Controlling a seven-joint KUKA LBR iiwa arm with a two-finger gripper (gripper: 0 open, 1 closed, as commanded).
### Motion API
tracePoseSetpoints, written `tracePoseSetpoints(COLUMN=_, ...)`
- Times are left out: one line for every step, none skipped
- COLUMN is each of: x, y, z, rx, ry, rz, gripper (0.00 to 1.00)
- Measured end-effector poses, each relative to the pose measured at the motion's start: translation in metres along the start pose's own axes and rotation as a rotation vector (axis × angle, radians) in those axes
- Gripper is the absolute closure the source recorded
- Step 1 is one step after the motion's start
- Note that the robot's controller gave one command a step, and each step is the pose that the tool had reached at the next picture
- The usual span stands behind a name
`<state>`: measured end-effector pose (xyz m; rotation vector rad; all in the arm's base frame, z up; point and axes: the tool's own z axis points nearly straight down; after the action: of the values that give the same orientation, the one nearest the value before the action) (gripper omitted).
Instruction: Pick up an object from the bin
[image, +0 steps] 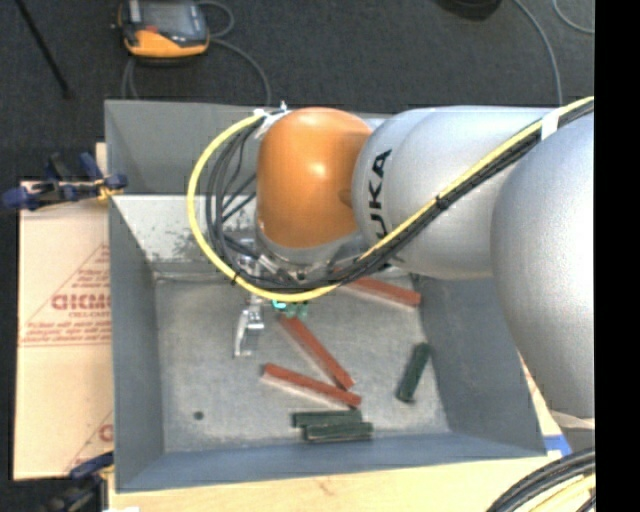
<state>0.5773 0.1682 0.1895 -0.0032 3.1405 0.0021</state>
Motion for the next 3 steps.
tracePoseSetpoints(x=-0.001, y=0.0, z=-0.001, rx=0.0, ry=-0.002, rz=0.002, gripper=0.0)
tracePoseSetpoints(x=0.039, y=-0.037, z=0.049, rx=-0.001, ry=-0.007, rz=-0.03, gripper=0.0)
tracePoseSetpoints(x=0.033, y=-0.052, z=0.087, rx=0.002, ry=0.003, rz=-0.09, gripper=0.0)
